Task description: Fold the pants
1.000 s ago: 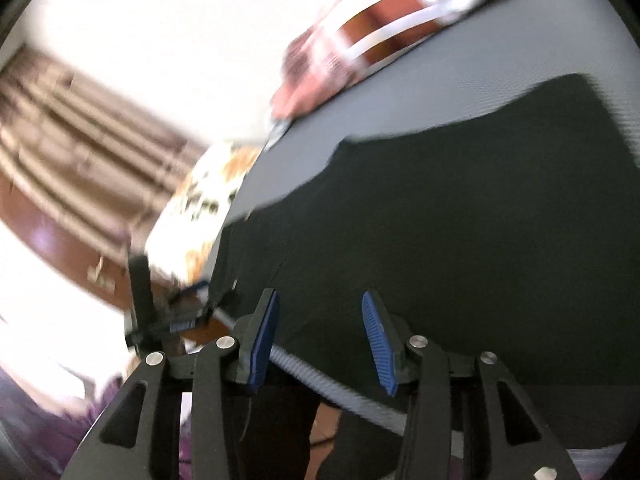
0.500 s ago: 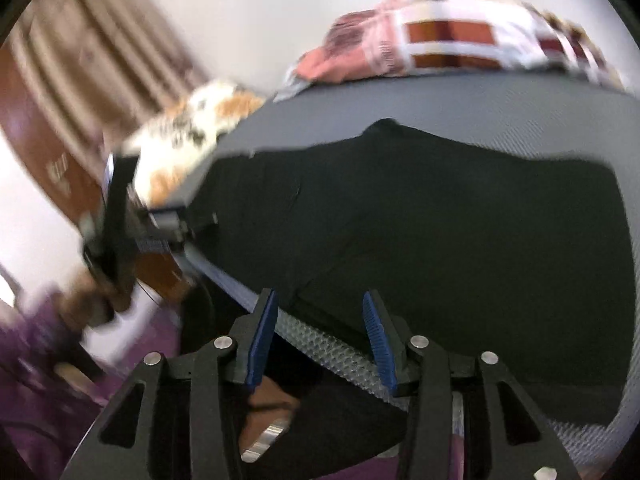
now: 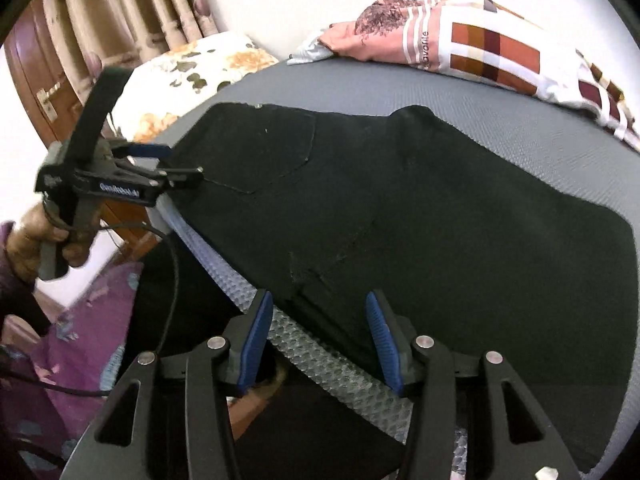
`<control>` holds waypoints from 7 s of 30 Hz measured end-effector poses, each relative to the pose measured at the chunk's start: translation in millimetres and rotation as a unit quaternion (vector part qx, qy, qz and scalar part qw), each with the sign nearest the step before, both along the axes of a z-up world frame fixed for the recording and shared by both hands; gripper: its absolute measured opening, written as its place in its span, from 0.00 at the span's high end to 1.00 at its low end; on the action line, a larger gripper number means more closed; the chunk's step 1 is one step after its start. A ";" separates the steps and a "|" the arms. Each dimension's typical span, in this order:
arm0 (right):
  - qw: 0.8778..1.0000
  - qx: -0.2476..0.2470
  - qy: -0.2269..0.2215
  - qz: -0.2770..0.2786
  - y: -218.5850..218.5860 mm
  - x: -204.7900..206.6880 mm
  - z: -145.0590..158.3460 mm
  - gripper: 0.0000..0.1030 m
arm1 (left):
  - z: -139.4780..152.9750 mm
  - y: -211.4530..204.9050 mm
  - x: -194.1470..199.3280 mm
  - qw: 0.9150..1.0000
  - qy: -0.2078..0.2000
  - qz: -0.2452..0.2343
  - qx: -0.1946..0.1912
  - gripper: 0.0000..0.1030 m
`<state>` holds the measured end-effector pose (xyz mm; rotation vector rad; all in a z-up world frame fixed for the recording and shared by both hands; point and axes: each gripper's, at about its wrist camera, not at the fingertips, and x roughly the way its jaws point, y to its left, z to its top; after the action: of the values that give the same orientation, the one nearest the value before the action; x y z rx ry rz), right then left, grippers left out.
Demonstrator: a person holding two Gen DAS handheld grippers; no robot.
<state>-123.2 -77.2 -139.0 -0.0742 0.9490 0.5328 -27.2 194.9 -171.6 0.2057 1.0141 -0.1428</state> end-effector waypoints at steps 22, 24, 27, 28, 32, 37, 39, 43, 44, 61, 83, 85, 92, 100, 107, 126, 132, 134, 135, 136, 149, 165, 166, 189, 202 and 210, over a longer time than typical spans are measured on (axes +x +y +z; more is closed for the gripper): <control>0.999 -0.045 -0.018 0.015 14.8 -1.3 -1.9 0.56 | -3.5 -1.8 0.9 1.000 0.009 -0.001 0.001 0.03; 0.999 -0.046 -0.019 0.017 15.9 -2.3 -2.5 0.52 | -3.2 -1.3 1.8 1.000 0.011 -0.001 0.000 0.03; 0.999 -0.040 -0.006 0.009 11.6 2.7 -7.1 0.60 | -2.7 -1.4 1.8 1.000 0.011 -0.001 0.001 0.03; 0.999 -0.043 -0.008 0.009 10.5 3.5 -6.8 0.62 | -2.6 -1.5 1.8 1.000 0.010 -0.002 0.001 0.03; 1.000 -0.020 0.003 0.008 3.7 4.6 -3.2 0.72 | -2.8 -1.5 1.7 1.000 0.011 -0.001 0.001 0.03; 0.999 0.030 0.035 -0.006 -11.5 11.2 -2.9 0.74 | -4.4 -3.3 1.3 1.000 0.012 -0.002 0.004 0.03; 0.997 0.054 0.050 -0.020 -19.6 15.6 -4.7 0.74 | -4.5 -3.5 1.4 1.000 0.012 -0.002 0.004 0.03; 0.998 0.041 0.044 -0.029 -19.8 16.5 -5.9 0.74 | -5.0 -4.5 1.4 1.000 0.013 -0.002 0.006 0.03; 0.999 0.024 0.036 -0.026 -15.3 14.9 -5.4 0.74 | -4.9 -4.6 1.5 1.000 0.013 -0.002 0.006 0.03; 0.999 -0.027 -0.015 -0.020 10.0 18.2 4.3 0.92 | -6.8 -7.3 1.7 1.000 0.015 -0.006 0.008 0.03; 0.998 -0.038 -0.016 0.037 26.9 12.4 -7.1 0.78 | -0.3 3.6 3.9 1.000 0.006 0.011 0.003 0.03; 0.999 -0.012 -0.019 0.030 22.9 11.8 1.7 0.77 | 10.3 27.0 7.1 0.998 0.011 0.038 -0.045 0.03; 0.996 0.070 -0.045 -0.016 2.8 12.7 39.0 0.58 | 18.3 149.0 23.5 0.957 0.053 0.149 -0.245 0.03; 0.995 0.094 0.004 -0.043 -2.1 15.9 16.7 0.53 | -24.7 183.2 20.7 0.902 0.118 0.161 -0.382 0.05; 0.996 0.082 0.014 -0.037 3.4 16.0 14.4 0.50 | -33.2 164.9 30.5 0.896 0.136 0.118 -0.405 0.05; 0.990 0.106 0.058 -0.066 -0.9 23.1 4.7 0.38 | -35.8 152.9 60.4 0.873 0.157 -0.018 -0.461 0.04; 0.992 0.098 0.055 -0.062 4.6 21.9 6.4 0.35 | -40.8 154.0 63.9 0.867 0.146 0.008 -0.476 0.12; 0.992 0.100 0.054 -0.063 4.1 22.2 6.8 0.34 | -37.8 149.4 57.8 0.895 0.122 0.025 -0.428 0.37; 0.991 0.102 0.056 -0.064 3.7 22.9 6.0 0.34 | -37.7 147.4 57.6 0.905 0.115 0.038 -0.407 0.47; 0.991 0.103 0.056 -0.065 3.4 23.9 5.3 0.34 | -39.1 149.3 56.6 0.907 0.113 0.053 -0.401 0.59; 0.988 0.128 0.057 -0.068 -2.2 31.2 6.5 0.34 | 0.3 129.0 58.3 0.871 0.098 0.092 -0.472 0.75; 0.923 0.353 0.071 -0.137 -116.8 37.3 26.3 0.23 | 116.9 -153.6 71.3 0.827 0.106 -0.189 -0.518 0.99; 0.921 0.356 0.067 -0.144 -125.7 35.5 26.1 0.23 | 122.1 -155.9 70.8 0.832 0.099 -0.194 -0.510 0.99; 0.964 0.228 0.113 -0.074 -79.5 128.6 -9.5 0.20 | 9.2 -29.0 29.0 0.919 0.059 -0.089 -0.380 0.51; 0.940 0.247 0.236 -0.010 -38.3 132.7 -28.9 0.60 | 0.9 -5.8 35.5 0.893 0.083 -0.053 -0.440 0.50; 0.893 0.364 0.259 -0.047 -54.8 117.9 -14.6 0.82 | 36.4 -7.1 41.3 0.908 0.048 -0.030 -0.415 0.47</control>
<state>-5.3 -132.0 -153.5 0.8264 1.2025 0.8097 14.1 187.7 -135.2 -0.5556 0.9659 -0.6283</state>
